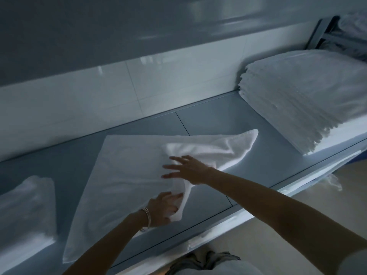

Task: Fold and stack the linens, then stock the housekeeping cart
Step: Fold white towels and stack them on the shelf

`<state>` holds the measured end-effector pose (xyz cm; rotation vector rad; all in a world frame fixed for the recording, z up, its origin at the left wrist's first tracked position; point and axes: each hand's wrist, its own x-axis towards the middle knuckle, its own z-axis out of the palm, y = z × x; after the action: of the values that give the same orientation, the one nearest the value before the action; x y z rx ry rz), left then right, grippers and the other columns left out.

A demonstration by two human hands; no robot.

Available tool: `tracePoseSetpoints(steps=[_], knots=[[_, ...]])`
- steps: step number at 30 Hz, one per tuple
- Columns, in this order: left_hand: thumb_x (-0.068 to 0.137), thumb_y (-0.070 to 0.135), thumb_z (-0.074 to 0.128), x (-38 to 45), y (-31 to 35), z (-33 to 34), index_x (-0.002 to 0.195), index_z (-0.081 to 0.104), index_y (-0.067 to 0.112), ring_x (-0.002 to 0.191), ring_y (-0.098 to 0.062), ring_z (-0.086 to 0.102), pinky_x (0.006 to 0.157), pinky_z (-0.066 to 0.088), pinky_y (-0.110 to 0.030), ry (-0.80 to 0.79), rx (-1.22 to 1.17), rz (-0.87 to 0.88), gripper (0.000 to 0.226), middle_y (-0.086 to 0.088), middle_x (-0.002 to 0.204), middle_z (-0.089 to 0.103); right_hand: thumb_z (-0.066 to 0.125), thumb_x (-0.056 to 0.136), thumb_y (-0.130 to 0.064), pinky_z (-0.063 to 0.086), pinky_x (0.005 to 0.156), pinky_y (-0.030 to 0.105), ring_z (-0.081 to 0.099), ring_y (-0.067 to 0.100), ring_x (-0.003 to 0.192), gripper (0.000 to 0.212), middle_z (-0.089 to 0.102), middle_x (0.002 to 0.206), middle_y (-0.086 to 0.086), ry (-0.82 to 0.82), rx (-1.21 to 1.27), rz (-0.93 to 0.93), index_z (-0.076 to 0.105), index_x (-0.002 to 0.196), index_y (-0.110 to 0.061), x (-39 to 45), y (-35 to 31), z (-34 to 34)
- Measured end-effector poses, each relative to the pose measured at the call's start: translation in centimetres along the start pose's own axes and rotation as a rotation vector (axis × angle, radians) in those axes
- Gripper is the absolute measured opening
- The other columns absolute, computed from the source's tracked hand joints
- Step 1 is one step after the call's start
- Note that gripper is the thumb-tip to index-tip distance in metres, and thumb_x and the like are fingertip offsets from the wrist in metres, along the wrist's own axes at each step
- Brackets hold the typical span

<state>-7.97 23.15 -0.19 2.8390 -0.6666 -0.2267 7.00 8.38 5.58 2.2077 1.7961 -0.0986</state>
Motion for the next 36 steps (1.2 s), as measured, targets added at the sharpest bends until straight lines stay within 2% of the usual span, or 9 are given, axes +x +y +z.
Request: tracePoseSetpoints(steps=[3, 5, 8, 11, 14, 18, 21, 30, 36], knots=[[0.081, 0.057, 0.043, -0.7, -0.2, 1.0, 0.11, 0.065, 0.032, 0.134, -0.005, 0.015, 0.106, 0.029, -0.03, -0.222, 0.007, -0.043, 0.044, 0.019, 0.151, 0.024, 0.05, 0.091, -0.045, -0.001, 0.119, 0.043, -0.006, 0.029, 0.146, 0.048, 0.019, 0.154, -0.022, -0.291, -0.335, -0.025, 0.035, 0.136, -0.053, 1.7, -1.9, 1.9], [0.085, 0.063, 0.033, -0.9, -1.1, 1.6, 0.101, 0.07, 0.026, 0.129, -0.011, 0.04, 0.104, 0.04, -0.042, -0.151, -0.159, -0.094, 0.054, 0.011, 0.136, 0.051, 0.031, 0.072, -0.081, -0.01, 0.115, 0.025, 0.021, 0.009, 0.143, 0.036, 0.051, 0.109, -0.048, -0.293, -0.231, 0.319, 0.056, 0.095, -0.07, 1.6, -1.8, 4.7], [0.082, 0.047, 0.029, -0.4, -3.1, 0.6, 0.109, 0.066, 0.021, 0.116, -0.022, 0.055, 0.093, 0.049, -0.045, 0.043, -0.199, -0.325, 0.053, -0.004, 0.125, 0.06, 0.064, 0.045, -0.079, 0.019, 0.112, 0.021, 0.06, -0.015, 0.076, 0.03, 0.061, 0.058, -0.031, -0.209, -0.096, 0.342, 0.068, 0.057, -0.051, 0.2, -1.3, 5.0], [0.097, 0.03, 0.035, 1.5, -4.2, -0.1, 0.145, 0.03, 0.026, 0.142, -0.018, 0.022, 0.109, 0.034, -0.038, -0.137, -0.023, -0.419, 0.049, 0.006, 0.156, 0.02, 0.052, 0.092, -0.017, 0.035, 0.102, 0.039, 0.064, 0.021, 0.1, 0.028, 0.07, 0.102, 0.001, -0.329, 0.015, 0.24, 0.059, 0.118, -0.023, -3.6, -1.2, 2.0], [0.1, 0.038, 0.03, 4.3, -4.0, 0.2, 0.147, 0.004, 0.044, 0.146, -0.024, 0.0, 0.112, 0.025, -0.051, -0.32, 0.032, -0.43, 0.055, 0.016, 0.157, -0.003, 0.045, 0.094, -0.003, 0.041, 0.09, 0.035, 0.062, 0.027, 0.104, 0.043, 0.064, 0.112, 0.008, -0.329, 0.002, 0.421, 0.041, 0.134, -0.017, -7.1, -0.4, 2.5], [0.096, 0.054, 0.027, 6.1, -4.9, 1.2, 0.144, -0.005, 0.05, 0.145, -0.03, -0.012, 0.106, 0.015, -0.068, -0.406, 0.109, -0.488, 0.058, 0.018, 0.155, -0.018, 0.05, 0.091, -0.007, 0.038, 0.077, 0.028, 0.066, 0.024, 0.094, 0.043, 0.065, 0.085, 0.001, -0.305, 0.026, 0.59, 0.045, 0.133, -0.015, -10.7, 0.4, 4.2], [0.096, 0.055, 0.027, 6.4, -6.2, 1.0, 0.145, -0.006, 0.048, 0.145, -0.031, -0.012, 0.107, 0.013, -0.066, -0.365, 0.051, -0.619, 0.06, 0.016, 0.155, -0.018, 0.087, 0.05, -0.033, 0.034, 0.057, 0.02, 0.066, 0.013, 0.055, 0.045, 0.065, 0.059, 0.0, -0.257, 0.009, 0.743, 0.068, 0.087, -0.017, -12.6, 0.5, 4.2], [0.097, 0.052, 0.02, 6.2, -10.1, -0.9, 0.147, -0.01, 0.04, 0.141, -0.047, -0.003, 0.105, 0.017, -0.068, -0.356, -0.034, -0.988, 0.06, -0.002, 0.157, -0.015, 0.051, 0.09, -0.007, 0.04, 0.075, 0.026, 0.064, 0.022, 0.103, 0.031, 0.065, 0.112, 0.003, -0.422, 0.342, 0.835, 0.051, 0.121, -0.01, -10.1, -3.9, 6.0], [0.09, 0.055, 0.046, 8.2, -3.2, -0.2, 0.15, -0.001, 0.027, 0.144, -0.035, -0.005, 0.112, 0.018, -0.056, -0.393, 0.037, -0.621, 0.081, 0.007, 0.158, -0.005, 0.088, 0.04, -0.02, 0.049, 0.051, 0.027, 0.065, 0.024, 0.075, 0.055, 0.067, 0.089, 0.0, 0.004, 0.156, 0.566, 0.071, 0.092, -0.032, -4.0, -2.1, 4.2]])
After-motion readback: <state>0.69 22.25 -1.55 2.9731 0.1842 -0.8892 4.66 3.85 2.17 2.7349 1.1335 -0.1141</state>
